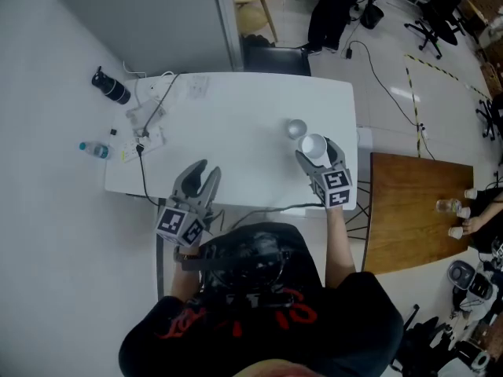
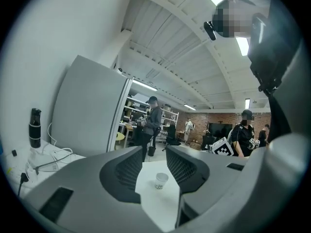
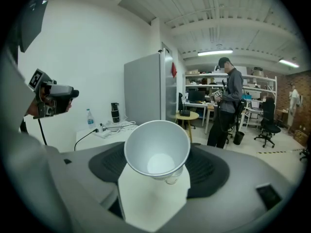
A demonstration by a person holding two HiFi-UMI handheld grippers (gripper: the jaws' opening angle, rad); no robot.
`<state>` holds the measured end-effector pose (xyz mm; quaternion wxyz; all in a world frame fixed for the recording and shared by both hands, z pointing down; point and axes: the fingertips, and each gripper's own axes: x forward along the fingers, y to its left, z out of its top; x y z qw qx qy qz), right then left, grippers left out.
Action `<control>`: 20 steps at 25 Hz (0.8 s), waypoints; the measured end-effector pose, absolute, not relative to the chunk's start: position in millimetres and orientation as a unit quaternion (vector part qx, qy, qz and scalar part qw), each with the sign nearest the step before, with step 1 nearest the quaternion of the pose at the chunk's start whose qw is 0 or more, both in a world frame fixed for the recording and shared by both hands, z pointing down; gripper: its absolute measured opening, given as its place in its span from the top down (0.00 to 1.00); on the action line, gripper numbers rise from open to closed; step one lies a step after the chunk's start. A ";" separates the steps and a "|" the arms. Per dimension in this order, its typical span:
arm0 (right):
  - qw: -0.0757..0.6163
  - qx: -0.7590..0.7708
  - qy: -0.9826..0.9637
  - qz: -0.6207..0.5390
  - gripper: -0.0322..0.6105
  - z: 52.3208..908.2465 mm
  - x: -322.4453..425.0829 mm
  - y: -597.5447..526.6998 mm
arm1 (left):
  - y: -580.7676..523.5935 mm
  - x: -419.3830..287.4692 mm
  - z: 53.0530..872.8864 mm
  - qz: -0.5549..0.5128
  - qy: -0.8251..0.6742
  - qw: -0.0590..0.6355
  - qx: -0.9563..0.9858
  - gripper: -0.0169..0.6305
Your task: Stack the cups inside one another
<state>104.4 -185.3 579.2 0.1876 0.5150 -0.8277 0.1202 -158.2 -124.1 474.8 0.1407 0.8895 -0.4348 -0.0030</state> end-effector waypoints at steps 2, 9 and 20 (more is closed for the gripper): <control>0.176 0.517 -0.829 0.119 0.37 569.9 106.9 -187.7 | -124.5 -156.2 473.3 -0.009 -0.433 0.141 0.890 0.73; 0.180 0.505 -0.836 0.116 0.37 569.0 105.5 -213.7 | -123.2 -157.9 472.4 -0.044 -0.434 0.157 0.886 0.67; 0.227 0.493 -0.829 0.135 0.37 617.1 104.4 -268.0 | -120.3 -179.5 472.9 -0.045 -0.475 0.150 0.866 0.67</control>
